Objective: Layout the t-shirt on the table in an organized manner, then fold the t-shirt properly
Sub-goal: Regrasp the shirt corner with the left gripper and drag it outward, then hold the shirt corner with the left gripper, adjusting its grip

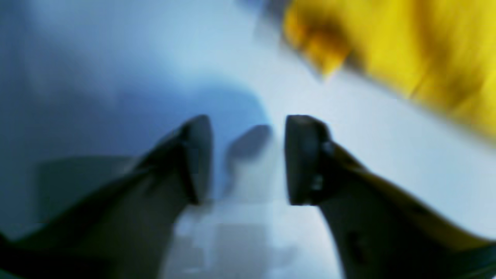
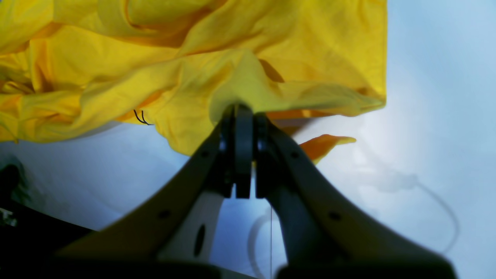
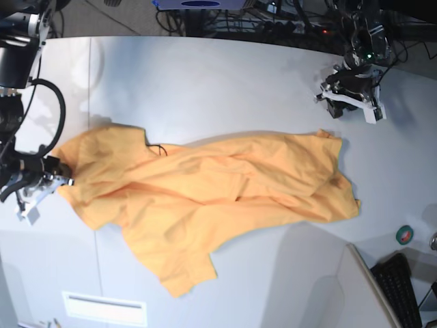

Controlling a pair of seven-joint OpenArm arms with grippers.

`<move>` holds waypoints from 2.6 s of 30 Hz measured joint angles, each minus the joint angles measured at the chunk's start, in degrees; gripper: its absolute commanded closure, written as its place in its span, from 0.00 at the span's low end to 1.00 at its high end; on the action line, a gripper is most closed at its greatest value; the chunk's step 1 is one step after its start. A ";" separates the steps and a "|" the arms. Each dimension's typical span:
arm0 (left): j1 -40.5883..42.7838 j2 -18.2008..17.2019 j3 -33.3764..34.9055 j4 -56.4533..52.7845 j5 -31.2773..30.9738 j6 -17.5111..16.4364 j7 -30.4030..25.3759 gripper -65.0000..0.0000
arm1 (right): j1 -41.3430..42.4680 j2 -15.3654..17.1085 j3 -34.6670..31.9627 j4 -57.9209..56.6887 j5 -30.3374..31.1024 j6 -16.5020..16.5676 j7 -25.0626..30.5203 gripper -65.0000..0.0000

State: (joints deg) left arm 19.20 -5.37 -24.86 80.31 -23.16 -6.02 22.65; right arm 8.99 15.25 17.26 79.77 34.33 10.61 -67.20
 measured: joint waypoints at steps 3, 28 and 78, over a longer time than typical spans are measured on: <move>-0.24 -2.36 3.30 -0.50 -0.20 1.18 -0.04 0.96 | 0.00 -0.02 -0.02 0.00 0.02 -0.02 -0.02 1.00; -10.45 -0.48 6.32 -6.67 -0.70 0.96 0.22 1.00 | 0.00 0.04 -0.02 0.00 0.13 -0.02 -0.02 1.00; 5.44 -7.69 -4.17 12.92 -0.90 -2.10 17.86 1.00 | -0.02 -0.22 -0.11 -0.11 0.22 -0.02 -0.02 1.00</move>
State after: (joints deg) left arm 24.64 -13.06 -29.04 93.23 -24.05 -8.12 40.51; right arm 8.97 15.03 17.15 79.66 34.54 10.59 -67.22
